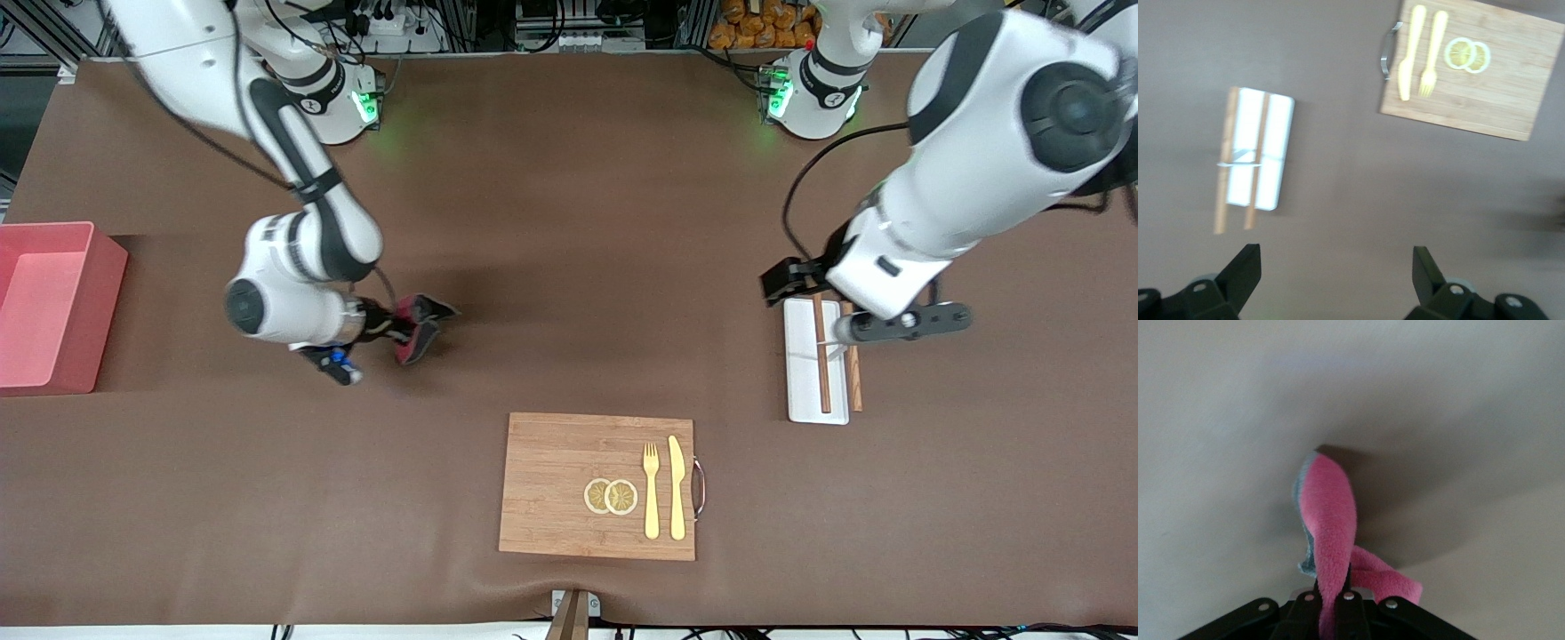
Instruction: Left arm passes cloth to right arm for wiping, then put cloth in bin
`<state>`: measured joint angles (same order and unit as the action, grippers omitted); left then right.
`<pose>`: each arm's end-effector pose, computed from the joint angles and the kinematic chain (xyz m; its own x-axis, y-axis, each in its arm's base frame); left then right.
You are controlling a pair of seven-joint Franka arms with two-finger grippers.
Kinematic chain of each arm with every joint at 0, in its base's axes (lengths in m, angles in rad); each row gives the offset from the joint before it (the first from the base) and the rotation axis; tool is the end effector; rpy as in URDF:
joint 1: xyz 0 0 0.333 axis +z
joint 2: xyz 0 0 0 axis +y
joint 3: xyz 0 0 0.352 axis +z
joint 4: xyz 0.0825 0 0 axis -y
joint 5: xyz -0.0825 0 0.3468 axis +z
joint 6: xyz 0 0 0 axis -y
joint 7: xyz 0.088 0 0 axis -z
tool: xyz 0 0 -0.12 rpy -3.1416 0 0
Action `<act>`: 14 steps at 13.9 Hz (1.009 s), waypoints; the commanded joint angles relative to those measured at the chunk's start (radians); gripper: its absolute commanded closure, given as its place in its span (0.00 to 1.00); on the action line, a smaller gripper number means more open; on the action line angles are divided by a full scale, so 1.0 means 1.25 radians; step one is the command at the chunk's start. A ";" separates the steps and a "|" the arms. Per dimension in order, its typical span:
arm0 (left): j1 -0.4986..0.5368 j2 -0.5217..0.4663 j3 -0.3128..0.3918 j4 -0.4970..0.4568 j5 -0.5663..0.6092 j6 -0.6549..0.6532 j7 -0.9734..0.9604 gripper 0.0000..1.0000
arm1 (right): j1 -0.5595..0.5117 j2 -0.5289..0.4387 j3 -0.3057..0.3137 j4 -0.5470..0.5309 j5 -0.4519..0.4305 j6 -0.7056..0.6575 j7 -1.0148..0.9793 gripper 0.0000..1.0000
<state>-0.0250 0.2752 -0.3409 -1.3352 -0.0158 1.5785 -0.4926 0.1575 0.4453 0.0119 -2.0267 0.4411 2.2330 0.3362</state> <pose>0.5753 -0.1883 0.6035 0.9888 0.1346 -0.0651 0.1399 -0.9864 0.0860 0.5552 0.1122 0.2595 0.8436 -0.4089 -0.3482 -0.4842 -0.8594 -0.1639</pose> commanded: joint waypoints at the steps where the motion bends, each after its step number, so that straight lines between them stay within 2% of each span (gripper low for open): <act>1: 0.052 -0.136 0.021 -0.101 0.014 -0.028 0.118 0.00 | -0.126 -0.021 -0.001 -0.008 -0.118 -0.029 -0.167 1.00; 4: -0.032 -0.240 0.162 -0.201 0.005 -0.045 0.222 0.00 | -0.205 -0.019 -0.005 0.005 -0.373 -0.020 -0.184 1.00; 5: -0.059 -0.254 0.187 -0.217 0.005 -0.048 0.227 0.00 | -0.243 -0.020 -0.003 0.015 -0.436 -0.025 -0.227 1.00; 9: -0.071 -0.268 0.233 -0.214 0.018 -0.066 0.357 0.00 | -0.358 -0.021 -0.010 0.091 -0.484 -0.030 -0.488 1.00; 12: -0.061 -0.257 0.229 -0.201 0.018 -0.066 0.362 0.00 | -0.375 -0.027 -0.014 0.107 -0.578 -0.030 -0.503 1.00; 14: -0.059 -0.253 0.231 -0.201 0.015 -0.066 0.363 0.00 | -0.390 -0.020 -0.012 0.095 -0.574 -0.034 -0.495 1.00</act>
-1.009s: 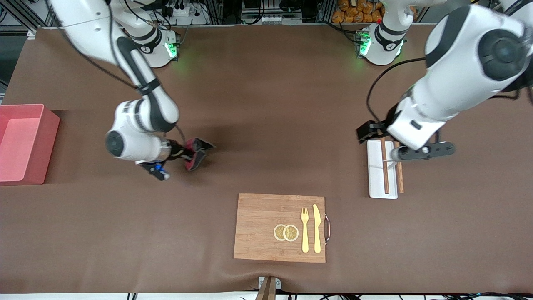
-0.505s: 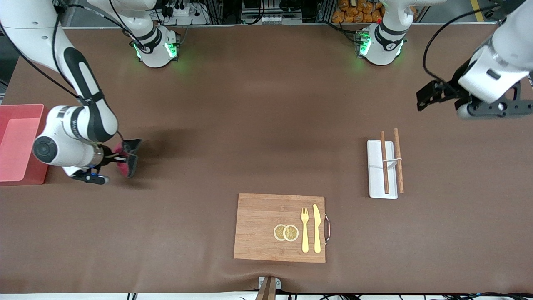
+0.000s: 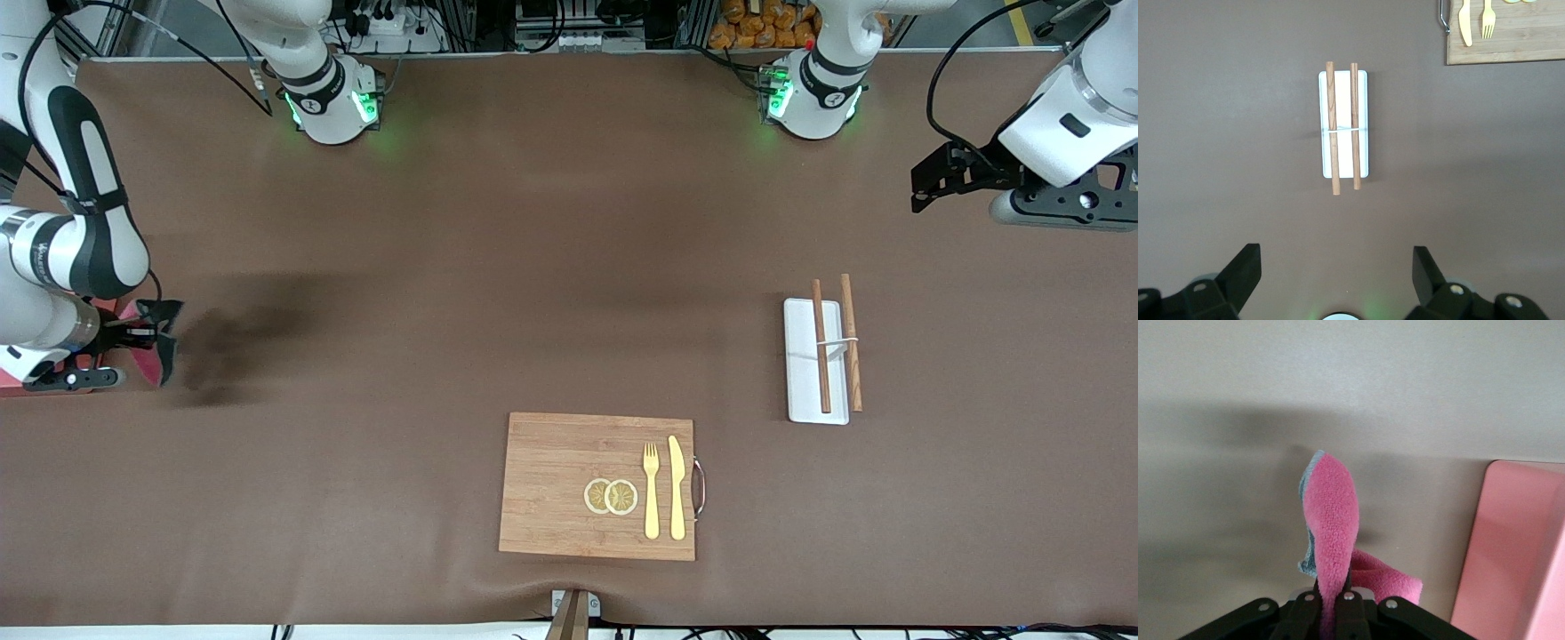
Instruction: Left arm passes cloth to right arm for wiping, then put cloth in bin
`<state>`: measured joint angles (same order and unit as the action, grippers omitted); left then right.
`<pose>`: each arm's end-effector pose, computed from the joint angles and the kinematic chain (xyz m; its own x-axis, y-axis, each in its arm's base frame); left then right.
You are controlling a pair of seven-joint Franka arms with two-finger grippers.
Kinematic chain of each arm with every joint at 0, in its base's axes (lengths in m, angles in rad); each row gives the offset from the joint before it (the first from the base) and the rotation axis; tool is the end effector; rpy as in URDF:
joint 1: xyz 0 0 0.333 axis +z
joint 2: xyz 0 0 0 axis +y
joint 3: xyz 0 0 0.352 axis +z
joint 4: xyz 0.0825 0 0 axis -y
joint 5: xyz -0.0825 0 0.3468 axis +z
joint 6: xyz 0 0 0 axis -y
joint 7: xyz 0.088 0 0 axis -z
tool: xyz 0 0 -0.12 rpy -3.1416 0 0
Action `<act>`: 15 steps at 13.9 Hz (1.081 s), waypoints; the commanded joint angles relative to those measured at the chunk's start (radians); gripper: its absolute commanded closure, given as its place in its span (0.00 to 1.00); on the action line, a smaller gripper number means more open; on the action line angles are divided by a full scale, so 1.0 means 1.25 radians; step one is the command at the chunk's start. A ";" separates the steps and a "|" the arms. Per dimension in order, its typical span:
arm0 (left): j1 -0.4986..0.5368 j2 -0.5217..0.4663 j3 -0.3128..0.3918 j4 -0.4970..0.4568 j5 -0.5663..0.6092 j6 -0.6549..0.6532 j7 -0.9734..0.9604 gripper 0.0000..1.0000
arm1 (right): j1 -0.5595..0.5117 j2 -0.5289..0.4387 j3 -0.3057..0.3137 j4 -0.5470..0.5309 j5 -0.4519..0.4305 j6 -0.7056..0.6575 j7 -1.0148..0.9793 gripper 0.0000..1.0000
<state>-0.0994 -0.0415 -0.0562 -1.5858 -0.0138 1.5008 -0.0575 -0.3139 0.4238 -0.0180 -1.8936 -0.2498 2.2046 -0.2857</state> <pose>0.4887 -0.0792 0.6560 0.9941 -0.0986 -0.0441 -0.0983 -0.9951 0.0090 0.5691 -0.2069 0.3170 0.9795 0.1000 -0.1751 0.1261 -0.9813 0.1452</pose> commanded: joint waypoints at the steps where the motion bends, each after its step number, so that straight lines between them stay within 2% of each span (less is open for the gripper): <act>1: 0.001 0.007 0.004 0.001 0.010 -0.003 0.015 0.00 | -0.008 0.007 0.013 -0.028 -0.008 -0.005 0.010 1.00; 3: 0.003 0.026 0.006 0.005 0.012 0.019 0.013 0.00 | 0.042 0.027 0.018 -0.036 0.065 -0.001 0.069 1.00; 6: 0.030 0.028 0.009 0.016 0.006 0.019 0.017 0.00 | 0.148 0.028 0.019 -0.052 0.120 -0.001 0.229 1.00; 8: 0.032 0.031 0.011 0.024 0.010 0.020 0.015 0.00 | 0.215 0.039 0.019 -0.055 0.182 0.007 0.310 1.00; 11: 0.033 0.038 0.011 0.038 0.006 0.024 0.009 0.00 | 0.354 0.039 0.019 -0.053 0.206 0.014 0.558 1.00; 13: 0.033 0.050 0.011 0.037 0.007 0.024 0.013 0.00 | 0.484 0.041 0.019 -0.052 0.271 0.044 0.742 1.00; 15: 0.028 0.055 0.009 0.034 0.005 0.024 0.014 0.00 | 0.571 0.055 0.019 -0.030 0.350 0.064 0.853 1.00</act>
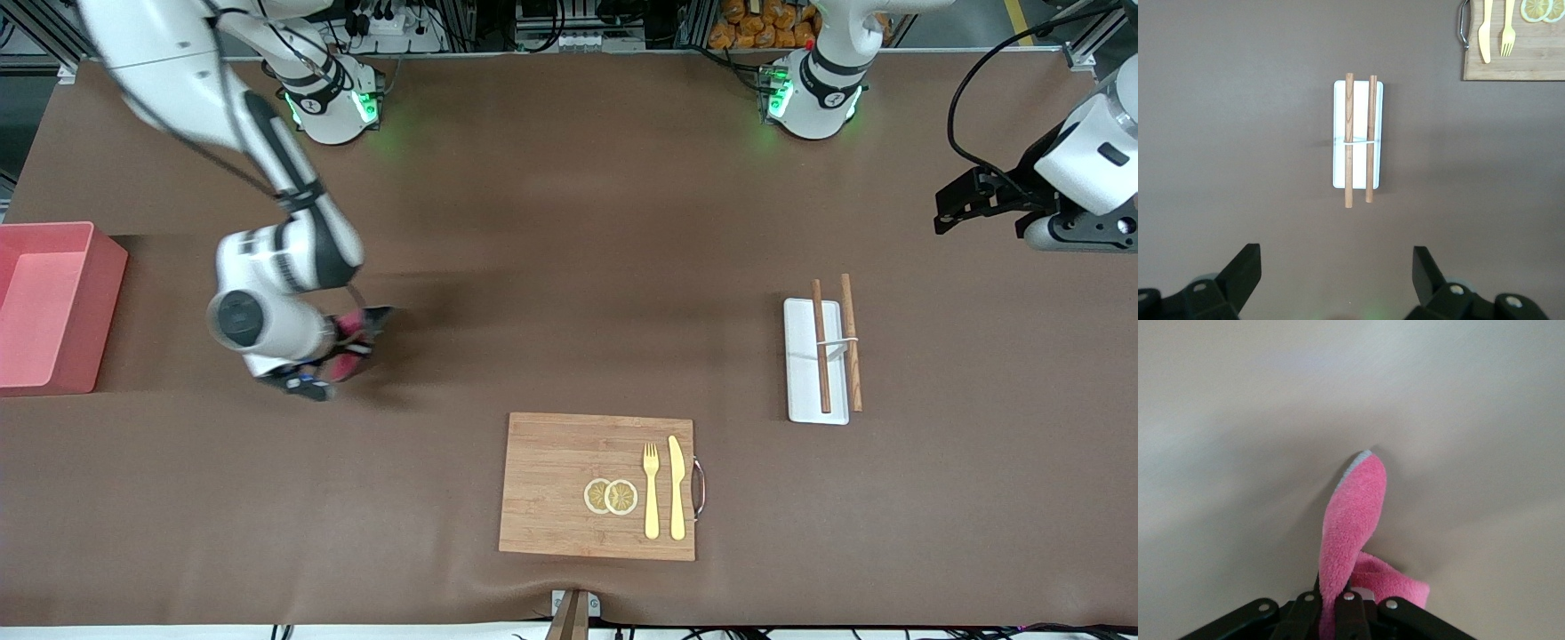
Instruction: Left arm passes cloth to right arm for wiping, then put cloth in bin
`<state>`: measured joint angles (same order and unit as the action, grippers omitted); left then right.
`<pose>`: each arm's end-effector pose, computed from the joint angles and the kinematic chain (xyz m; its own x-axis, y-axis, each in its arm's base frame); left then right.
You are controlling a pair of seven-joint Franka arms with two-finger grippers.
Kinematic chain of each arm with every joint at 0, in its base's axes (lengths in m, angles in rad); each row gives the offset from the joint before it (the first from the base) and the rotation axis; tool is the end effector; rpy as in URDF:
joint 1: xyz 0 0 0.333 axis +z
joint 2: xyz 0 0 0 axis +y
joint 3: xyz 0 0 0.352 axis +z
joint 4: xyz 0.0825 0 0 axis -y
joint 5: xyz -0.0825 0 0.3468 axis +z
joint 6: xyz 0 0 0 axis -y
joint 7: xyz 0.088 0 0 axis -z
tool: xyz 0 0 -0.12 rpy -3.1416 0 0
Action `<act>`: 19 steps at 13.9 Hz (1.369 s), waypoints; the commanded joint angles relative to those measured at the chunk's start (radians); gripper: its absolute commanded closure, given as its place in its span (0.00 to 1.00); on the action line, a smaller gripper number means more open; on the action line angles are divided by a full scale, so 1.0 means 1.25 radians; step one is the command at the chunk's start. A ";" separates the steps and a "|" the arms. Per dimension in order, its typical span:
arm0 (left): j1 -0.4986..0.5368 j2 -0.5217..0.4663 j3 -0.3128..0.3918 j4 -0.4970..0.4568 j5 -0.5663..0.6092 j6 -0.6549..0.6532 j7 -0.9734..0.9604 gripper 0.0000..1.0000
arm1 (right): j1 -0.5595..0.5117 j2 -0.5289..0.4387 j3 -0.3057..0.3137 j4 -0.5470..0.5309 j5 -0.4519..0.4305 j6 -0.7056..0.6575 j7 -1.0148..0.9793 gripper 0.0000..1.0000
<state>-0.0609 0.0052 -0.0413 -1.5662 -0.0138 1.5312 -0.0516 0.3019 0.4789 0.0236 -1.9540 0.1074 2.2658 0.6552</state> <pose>0.5114 -0.0541 0.6434 0.9979 -0.0511 -0.0409 -0.0506 -0.9986 0.0119 0.5588 0.1918 0.2651 0.9012 -0.3926 -0.1834 -0.3924 -0.9190 0.0393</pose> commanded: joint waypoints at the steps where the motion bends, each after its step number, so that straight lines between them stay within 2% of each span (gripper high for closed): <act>1: -0.009 0.019 -0.006 0.018 0.006 0.000 0.009 0.00 | 0.107 0.010 -0.015 0.036 0.090 0.010 0.136 1.00; 4: -0.019 0.023 -0.015 0.017 0.006 0.000 0.005 0.00 | 0.113 0.006 -0.016 0.077 0.093 -0.021 0.174 1.00; 7: -0.021 0.025 -0.018 0.018 0.015 0.000 0.002 0.00 | 0.055 -0.032 -0.036 0.076 0.083 -0.094 0.096 1.00; 11: -0.011 0.014 -0.018 0.016 0.018 -0.004 0.008 0.00 | -0.117 -0.099 -0.070 0.099 0.049 -0.221 -0.240 1.00; 12: -0.007 0.012 -0.016 0.017 0.018 -0.004 0.014 0.00 | -0.149 -0.117 -0.075 0.108 0.010 -0.232 -0.301 1.00; 14: -0.005 0.006 -0.009 0.015 0.018 -0.008 0.047 0.00 | -0.223 -0.131 -0.083 0.154 -0.046 -0.298 -0.434 1.00; 16: 0.016 0.007 -0.010 0.015 0.018 -0.013 0.050 0.00 | -0.324 -0.129 -0.083 0.229 -0.063 -0.389 -0.612 1.00; 19: 0.017 0.013 -0.010 0.011 0.017 -0.021 0.035 0.00 | -0.472 -0.118 -0.081 0.293 -0.104 -0.409 -0.858 1.00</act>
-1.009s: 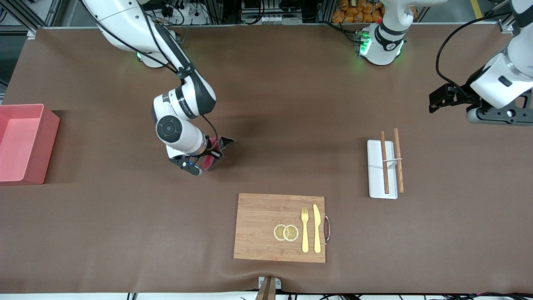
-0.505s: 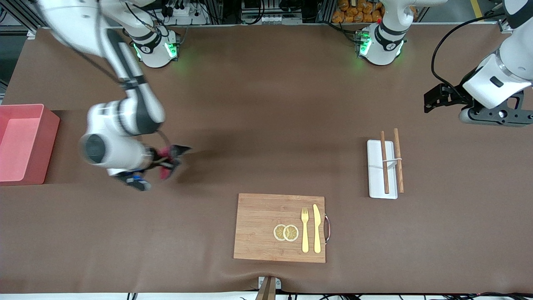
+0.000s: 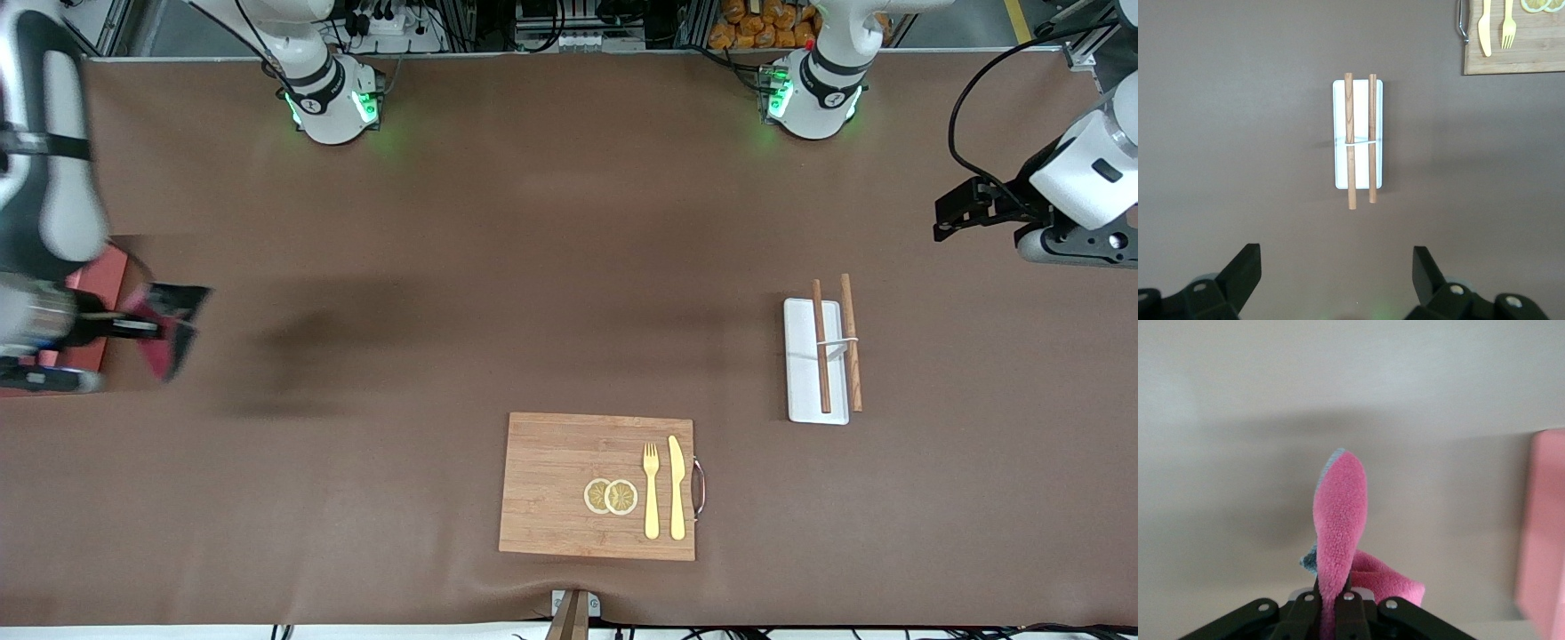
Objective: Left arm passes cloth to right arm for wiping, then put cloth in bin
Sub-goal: 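Lower the cloth into the pink bin and open the right gripper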
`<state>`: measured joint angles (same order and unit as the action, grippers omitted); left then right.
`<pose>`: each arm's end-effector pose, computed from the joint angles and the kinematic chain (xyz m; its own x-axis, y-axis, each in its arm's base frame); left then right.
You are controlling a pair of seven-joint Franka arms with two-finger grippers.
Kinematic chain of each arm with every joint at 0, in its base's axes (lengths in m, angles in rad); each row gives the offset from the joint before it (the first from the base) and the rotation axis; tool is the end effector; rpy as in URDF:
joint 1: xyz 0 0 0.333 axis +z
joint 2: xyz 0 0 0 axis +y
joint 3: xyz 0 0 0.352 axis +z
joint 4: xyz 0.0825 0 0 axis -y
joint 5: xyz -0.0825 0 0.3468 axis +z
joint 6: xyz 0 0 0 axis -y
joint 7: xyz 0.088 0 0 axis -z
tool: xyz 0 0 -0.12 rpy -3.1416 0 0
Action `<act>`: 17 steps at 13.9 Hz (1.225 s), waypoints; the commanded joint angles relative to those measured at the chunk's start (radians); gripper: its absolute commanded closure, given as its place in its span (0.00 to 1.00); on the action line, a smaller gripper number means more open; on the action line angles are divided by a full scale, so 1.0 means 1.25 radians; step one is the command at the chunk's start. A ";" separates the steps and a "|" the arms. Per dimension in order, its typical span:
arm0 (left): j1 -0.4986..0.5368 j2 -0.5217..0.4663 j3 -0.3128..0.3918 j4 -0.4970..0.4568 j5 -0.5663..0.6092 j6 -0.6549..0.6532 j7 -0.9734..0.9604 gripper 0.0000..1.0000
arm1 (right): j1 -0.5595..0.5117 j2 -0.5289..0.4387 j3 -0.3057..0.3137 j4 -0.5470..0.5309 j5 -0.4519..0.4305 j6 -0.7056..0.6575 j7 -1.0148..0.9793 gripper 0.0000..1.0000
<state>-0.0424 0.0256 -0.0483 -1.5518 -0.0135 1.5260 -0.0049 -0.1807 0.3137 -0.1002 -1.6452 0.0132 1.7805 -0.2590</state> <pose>0.5183 -0.0484 0.6386 0.9949 -0.0862 -0.0514 -0.0856 -0.9962 0.0145 0.5830 -0.1599 0.4546 0.9844 -0.0209 -0.1748 -0.0260 -0.9993 -0.0270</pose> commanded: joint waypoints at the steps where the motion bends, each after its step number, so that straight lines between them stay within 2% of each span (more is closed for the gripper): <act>1: 0.009 0.002 -0.003 0.002 0.017 -0.027 -0.005 0.00 | -0.119 0.026 0.016 0.075 -0.044 -0.021 -0.196 1.00; 5: 0.024 0.010 -0.004 0.007 0.017 -0.026 0.009 0.00 | -0.247 0.094 0.016 0.134 -0.074 0.004 -0.399 1.00; 8: 0.005 0.008 -0.037 0.004 0.018 -0.032 -0.003 0.00 | -0.306 0.150 0.018 0.134 -0.095 0.140 -0.530 1.00; 13: 0.008 0.002 -0.044 0.006 0.019 -0.033 -0.001 0.00 | -0.406 0.269 0.021 0.136 -0.065 0.276 -0.701 1.00; 14: 0.006 0.000 -0.045 0.004 0.019 -0.033 -0.006 0.00 | -0.406 0.286 0.021 0.136 -0.054 0.285 -0.701 0.41; 15: 0.006 0.000 -0.046 0.004 0.019 -0.033 -0.007 0.00 | -0.413 0.300 0.022 0.136 -0.038 0.294 -0.705 0.00; 17: 0.005 -0.001 -0.047 0.004 0.019 -0.034 -0.005 0.00 | -0.419 0.296 0.021 0.136 -0.007 0.295 -0.703 0.00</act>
<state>-0.0321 0.0365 -0.1019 -1.5513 -0.0134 1.5025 -0.0059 -0.6831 0.6778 -0.0976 -1.5145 -0.0297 2.1701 -1.1205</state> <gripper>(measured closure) 0.000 0.714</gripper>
